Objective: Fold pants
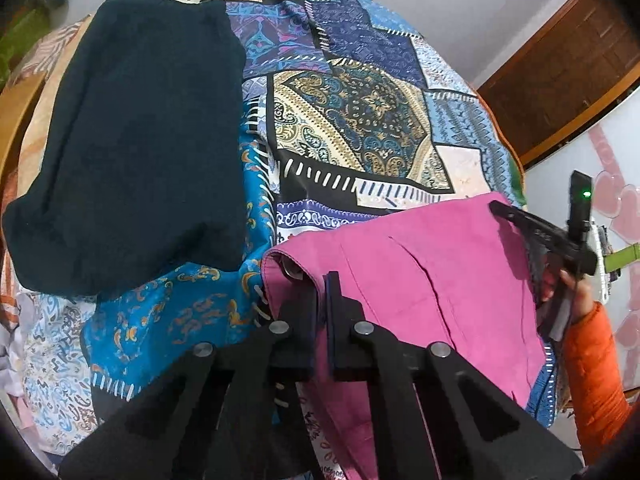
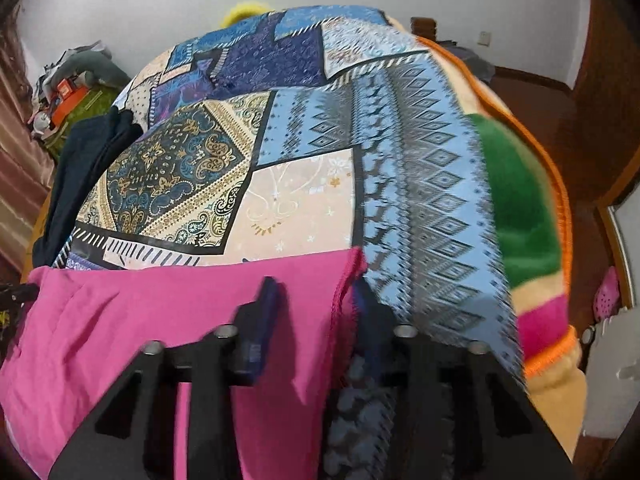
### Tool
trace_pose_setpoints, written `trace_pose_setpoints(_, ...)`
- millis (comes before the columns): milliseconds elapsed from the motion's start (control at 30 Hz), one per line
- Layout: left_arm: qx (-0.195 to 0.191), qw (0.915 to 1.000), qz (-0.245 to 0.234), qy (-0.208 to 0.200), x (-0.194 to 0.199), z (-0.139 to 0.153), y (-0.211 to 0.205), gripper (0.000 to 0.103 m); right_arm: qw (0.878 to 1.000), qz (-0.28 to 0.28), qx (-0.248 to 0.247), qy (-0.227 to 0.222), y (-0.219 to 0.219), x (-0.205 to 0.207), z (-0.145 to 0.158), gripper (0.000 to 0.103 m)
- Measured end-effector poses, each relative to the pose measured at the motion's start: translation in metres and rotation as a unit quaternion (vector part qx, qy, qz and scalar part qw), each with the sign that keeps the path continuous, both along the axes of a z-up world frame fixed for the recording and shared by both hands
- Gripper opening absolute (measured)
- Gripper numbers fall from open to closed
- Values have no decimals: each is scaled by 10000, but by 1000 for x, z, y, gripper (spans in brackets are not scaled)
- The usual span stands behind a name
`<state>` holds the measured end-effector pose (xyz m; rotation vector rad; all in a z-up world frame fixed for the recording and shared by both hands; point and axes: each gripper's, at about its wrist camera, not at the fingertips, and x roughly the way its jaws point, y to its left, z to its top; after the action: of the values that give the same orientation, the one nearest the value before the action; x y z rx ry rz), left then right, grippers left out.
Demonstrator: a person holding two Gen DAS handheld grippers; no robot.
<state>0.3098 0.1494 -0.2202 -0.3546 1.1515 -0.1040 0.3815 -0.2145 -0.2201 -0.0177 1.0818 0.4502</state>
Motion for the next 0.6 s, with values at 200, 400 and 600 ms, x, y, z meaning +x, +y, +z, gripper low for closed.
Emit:
trace_pose_setpoints(200, 759, 9970, -15, -176, -7, 6, -7, 3, 9977, 318, -535, -287, 12, -8, -4, 7)
trace_pose_setpoints(400, 1467, 9890, -68, -151, -10, 0, -15, 5, 9953, 224, -829, -441, 13, -10, -5, 6)
trace_pose_setpoints(600, 1744, 9842, -157, -273, -16, 16, -20, 7, 9899, 164, -1223, -705, 18, -11, 10, 16)
